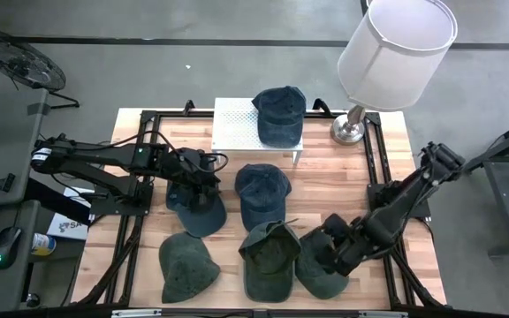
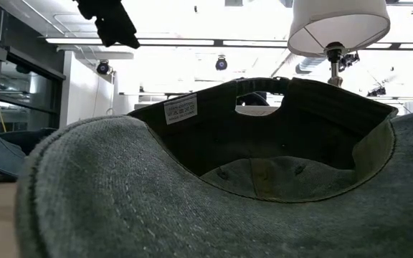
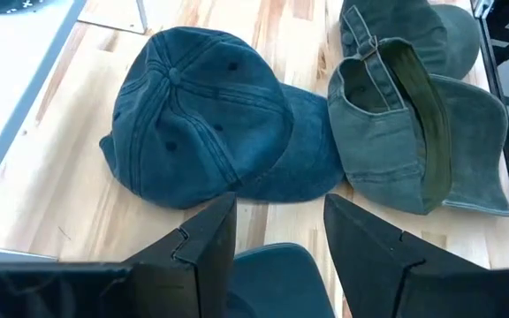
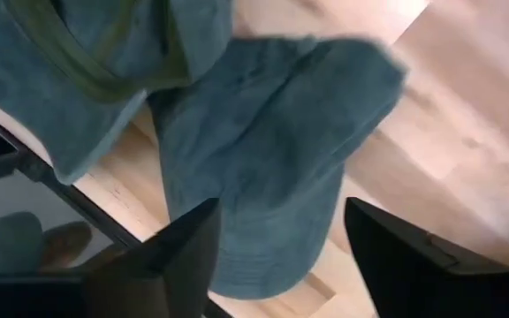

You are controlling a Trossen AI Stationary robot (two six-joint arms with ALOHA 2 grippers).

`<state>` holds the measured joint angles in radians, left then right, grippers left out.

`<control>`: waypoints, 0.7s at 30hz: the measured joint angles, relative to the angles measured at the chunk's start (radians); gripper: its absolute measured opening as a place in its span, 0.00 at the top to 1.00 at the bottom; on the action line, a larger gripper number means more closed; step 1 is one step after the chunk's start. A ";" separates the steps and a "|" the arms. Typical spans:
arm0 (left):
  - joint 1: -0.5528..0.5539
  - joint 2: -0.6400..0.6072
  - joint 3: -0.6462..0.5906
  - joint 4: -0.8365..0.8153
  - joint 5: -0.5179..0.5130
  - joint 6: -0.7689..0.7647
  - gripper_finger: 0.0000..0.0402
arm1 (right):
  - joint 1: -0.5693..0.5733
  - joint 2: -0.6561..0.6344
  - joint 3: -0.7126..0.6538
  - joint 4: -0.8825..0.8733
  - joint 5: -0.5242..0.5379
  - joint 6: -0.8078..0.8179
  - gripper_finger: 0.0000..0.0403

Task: Pick & Place hat
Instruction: Put the right gray cap on the shelf

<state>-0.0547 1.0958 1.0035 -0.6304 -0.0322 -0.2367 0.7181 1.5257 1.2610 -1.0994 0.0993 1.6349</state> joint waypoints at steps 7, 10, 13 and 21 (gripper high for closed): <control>0.000 0.000 0.000 0.000 0.019 -0.001 0.58 | 0.010 0.126 0.000 0.068 -0.046 0.047 0.26; 0.000 0.000 0.000 0.000 0.019 -0.002 0.58 | 0.010 0.170 0.000 0.102 -0.049 0.070 0.26; 0.001 0.000 0.000 0.000 0.019 -0.004 0.58 | 0.010 0.212 0.000 0.112 -0.066 0.088 0.26; 0.002 0.000 0.000 0.001 0.017 -0.004 0.58 | 0.007 0.314 0.000 0.120 -0.083 0.124 0.26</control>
<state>-0.0528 1.0958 1.0035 -0.6296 -0.0151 -0.2411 0.7250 1.8400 1.2610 -0.9798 0.0158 1.7586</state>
